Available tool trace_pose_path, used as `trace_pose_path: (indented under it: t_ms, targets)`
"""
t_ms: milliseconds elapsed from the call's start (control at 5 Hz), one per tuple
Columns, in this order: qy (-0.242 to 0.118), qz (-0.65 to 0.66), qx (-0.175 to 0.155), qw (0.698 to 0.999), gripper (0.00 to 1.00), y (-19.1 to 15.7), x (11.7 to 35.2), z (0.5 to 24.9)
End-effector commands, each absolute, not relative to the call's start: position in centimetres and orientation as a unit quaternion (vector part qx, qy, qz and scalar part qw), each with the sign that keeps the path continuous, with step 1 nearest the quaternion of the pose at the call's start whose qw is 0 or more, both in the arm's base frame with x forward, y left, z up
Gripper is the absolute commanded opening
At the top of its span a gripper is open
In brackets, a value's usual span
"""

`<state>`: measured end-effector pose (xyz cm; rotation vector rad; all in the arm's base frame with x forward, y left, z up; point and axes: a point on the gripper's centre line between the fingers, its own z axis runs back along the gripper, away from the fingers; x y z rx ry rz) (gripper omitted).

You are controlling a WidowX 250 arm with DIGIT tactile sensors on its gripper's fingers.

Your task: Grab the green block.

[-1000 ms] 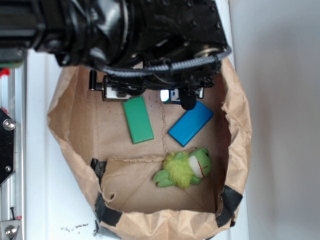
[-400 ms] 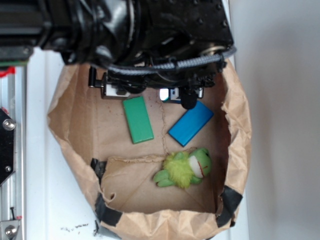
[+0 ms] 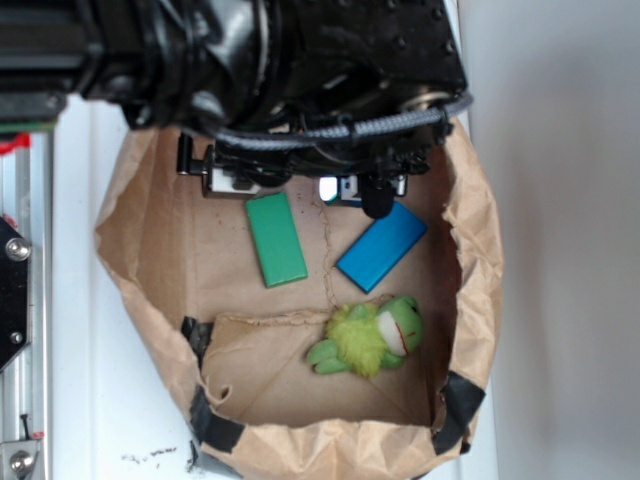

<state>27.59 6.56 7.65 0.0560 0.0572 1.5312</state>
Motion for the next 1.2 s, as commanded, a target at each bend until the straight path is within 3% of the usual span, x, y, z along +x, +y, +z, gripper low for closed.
trace_pose_path:
  t_ms: [0,600,1000]
  targets:
    - [0.012,0.701,-0.001,0.713,1.0,7.0,27.7,7.9]
    - [0.013,0.674,-0.014,0.738,1.0,5.7,25.2,6.2]
    - [0.013,0.682,-0.033,0.73,1.0,5.6,24.8,5.5]
